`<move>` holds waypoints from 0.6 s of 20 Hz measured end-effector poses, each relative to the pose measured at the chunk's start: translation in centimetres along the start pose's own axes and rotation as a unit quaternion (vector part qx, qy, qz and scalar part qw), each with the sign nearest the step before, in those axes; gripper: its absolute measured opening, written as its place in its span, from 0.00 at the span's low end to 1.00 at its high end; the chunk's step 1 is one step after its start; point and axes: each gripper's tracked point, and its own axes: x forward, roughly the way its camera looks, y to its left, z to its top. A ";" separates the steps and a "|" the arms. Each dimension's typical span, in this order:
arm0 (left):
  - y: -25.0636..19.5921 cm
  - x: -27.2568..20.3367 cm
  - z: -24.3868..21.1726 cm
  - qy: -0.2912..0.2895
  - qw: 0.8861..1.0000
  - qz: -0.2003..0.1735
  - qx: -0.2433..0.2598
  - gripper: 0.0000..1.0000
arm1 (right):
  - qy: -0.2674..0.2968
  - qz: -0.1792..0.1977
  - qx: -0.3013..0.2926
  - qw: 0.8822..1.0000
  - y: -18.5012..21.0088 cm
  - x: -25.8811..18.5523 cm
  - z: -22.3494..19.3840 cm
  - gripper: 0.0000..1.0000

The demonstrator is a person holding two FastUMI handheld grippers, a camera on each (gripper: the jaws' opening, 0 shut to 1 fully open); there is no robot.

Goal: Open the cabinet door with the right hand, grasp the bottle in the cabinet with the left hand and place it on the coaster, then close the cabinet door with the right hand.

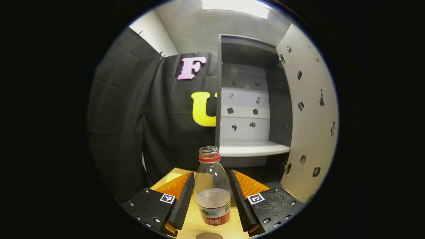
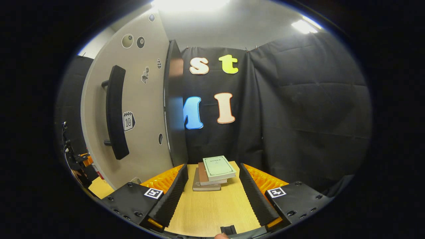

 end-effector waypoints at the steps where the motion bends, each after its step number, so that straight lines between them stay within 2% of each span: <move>1: 0.3 -0.3 -1.3 0.003 1.000 0.005 0.004 0.61 | 0.002 0.001 0.000 1.000 0.0 0.1 -0.2 0.98; 6: 1.3 -1.1 -7.1 0.028 0.999 0.025 0.019 0.61 | 0.013 0.005 -0.015 1.000 0.6 0.9 -1.2 0.98; 7: 1.4 -1.2 -8.1 0.031 0.999 0.030 0.018 0.61 | 0.016 0.007 -0.019 1.000 0.8 1.2 -1.4 0.93; 8: 1.5 -1.4 -9.0 0.036 0.999 0.034 0.016 0.61 | 0.018 0.009 -0.020 1.000 1.0 1.4 -1.5 0.98; 12: 2.2 -2.2 -11.8 0.050 0.997 0.048 0.021 0.61 | 0.022 0.018 -0.027 0.999 2.0 2.5 -1.8 0.98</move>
